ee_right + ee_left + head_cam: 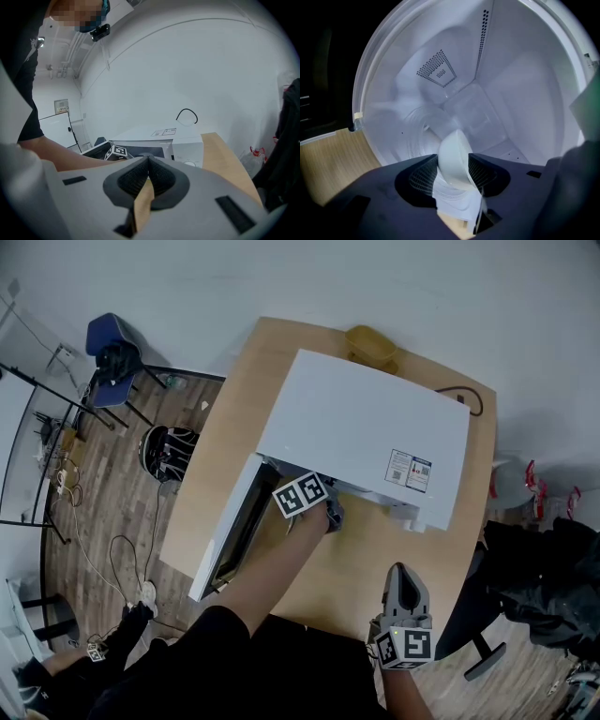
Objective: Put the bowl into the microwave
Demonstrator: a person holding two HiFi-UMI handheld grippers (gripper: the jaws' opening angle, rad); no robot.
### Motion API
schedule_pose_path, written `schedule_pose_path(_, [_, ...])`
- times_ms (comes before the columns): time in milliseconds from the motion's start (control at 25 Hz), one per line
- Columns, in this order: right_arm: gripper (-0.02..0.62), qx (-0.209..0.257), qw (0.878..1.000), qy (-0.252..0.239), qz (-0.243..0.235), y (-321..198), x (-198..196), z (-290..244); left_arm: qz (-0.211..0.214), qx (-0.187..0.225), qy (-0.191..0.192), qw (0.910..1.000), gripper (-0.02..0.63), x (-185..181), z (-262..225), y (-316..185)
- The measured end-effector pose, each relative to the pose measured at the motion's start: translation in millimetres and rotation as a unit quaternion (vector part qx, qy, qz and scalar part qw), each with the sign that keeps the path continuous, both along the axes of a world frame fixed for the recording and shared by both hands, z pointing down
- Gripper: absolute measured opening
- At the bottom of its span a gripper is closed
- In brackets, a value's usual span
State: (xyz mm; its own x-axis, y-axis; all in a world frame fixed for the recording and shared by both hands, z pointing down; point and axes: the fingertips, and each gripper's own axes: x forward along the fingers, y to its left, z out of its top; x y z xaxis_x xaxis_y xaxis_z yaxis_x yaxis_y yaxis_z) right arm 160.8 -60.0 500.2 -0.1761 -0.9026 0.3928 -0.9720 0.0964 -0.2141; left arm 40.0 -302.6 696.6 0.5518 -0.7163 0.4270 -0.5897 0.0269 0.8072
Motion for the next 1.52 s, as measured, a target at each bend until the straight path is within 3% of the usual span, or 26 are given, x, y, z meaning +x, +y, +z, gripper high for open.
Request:
schedule_pose_path(440, [0.06,-0.002,1.0,-0.001,0.006,4,4,2,-0.013,0.003,-0.009,0.9999,0.181,12,4,-11])
schedule_pose_path(920, [0.06,0.002,1.0,0.001,-0.004,0,4,3,0.04,0.074,-0.099,0.9915,0.186,12,-4,-10])
schedule_pose_path(1520, [0.058,0.006,1.0,0.01,-0.007,12,-6,-3,0.089,0.117,-0.132,0.9803,0.229,-3,-10,0])
